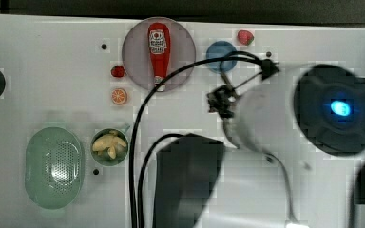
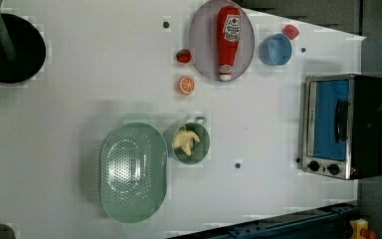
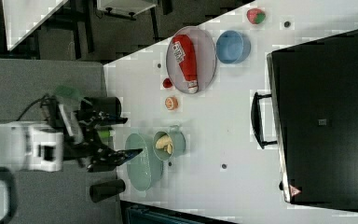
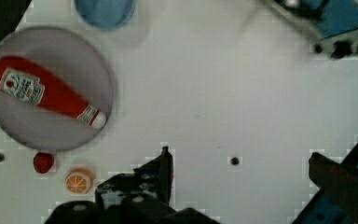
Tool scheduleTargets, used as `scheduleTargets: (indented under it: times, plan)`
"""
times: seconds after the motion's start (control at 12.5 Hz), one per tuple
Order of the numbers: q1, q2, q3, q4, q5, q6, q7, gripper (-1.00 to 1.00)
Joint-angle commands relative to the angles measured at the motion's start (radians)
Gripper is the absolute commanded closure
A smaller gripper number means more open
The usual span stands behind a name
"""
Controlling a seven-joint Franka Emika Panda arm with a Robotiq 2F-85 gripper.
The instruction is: Pick Banana and place it in mug.
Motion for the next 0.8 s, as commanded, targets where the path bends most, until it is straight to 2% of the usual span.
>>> scheduleTargets:
  times: [0.08, 0.8]
  plan:
    - [0.041, -0.039, 0.034, 0.01, -0.017, -0.053, -0.015, -1.0]
    - [0.041, -0.031, 0.025, 0.004, -0.017, -0.05, -0.015, -1.0]
